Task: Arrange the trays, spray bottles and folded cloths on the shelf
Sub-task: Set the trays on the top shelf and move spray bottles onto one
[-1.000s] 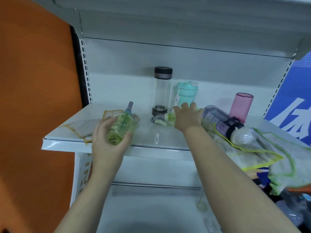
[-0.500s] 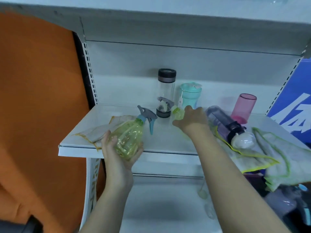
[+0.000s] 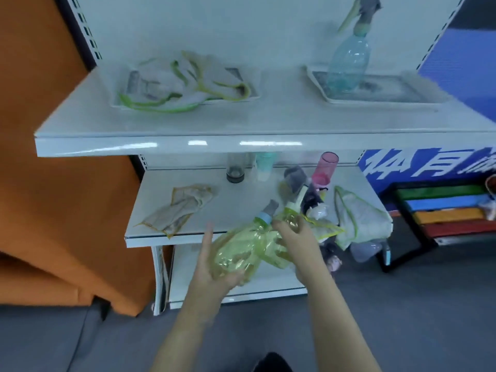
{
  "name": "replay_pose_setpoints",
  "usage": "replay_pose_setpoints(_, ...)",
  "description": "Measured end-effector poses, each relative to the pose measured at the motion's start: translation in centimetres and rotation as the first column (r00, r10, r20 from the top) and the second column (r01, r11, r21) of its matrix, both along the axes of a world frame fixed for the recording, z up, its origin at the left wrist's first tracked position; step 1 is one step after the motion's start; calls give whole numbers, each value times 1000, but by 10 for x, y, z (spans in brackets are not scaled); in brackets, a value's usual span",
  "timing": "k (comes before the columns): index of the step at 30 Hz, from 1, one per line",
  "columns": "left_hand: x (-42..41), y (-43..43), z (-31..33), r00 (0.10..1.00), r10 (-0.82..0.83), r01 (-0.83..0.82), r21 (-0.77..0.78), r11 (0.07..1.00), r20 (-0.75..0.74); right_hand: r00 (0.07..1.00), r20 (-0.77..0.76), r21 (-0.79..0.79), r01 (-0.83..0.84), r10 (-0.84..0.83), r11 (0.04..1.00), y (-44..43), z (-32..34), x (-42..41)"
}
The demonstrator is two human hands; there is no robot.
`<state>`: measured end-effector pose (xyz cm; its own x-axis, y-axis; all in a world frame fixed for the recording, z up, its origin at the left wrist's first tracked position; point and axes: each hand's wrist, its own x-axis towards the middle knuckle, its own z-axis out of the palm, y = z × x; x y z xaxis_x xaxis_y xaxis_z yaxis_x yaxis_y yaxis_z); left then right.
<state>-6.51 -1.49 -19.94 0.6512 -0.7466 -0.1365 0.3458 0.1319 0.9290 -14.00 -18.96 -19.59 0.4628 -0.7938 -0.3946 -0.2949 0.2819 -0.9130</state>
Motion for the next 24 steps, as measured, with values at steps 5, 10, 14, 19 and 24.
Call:
replay_pose_setpoints(5,-16,7,84,964,-96,75,94,993,248,999,-32,-58,6,-8,998,31,65,-29)
replay_pose_setpoints(10,-32,-4,135,976,10,-28,79,996,220,996,-16,-192,79,-84,978,34,121,-48)
replay_pose_setpoints(14,-40,-17,158,963,-161,151,61,987,218,988,-41,-377,122,-148,918,23,153,-65)
replay_pose_setpoints(19,-53,-42,167,895,-375,361,100,927,241,981,-63,-528,122,-182,840,10,180,-80)
replay_pose_setpoints(24,-56,-83,181,876,-354,335,115,935,326,977,-25,-548,164,-211,820,-25,196,-85)
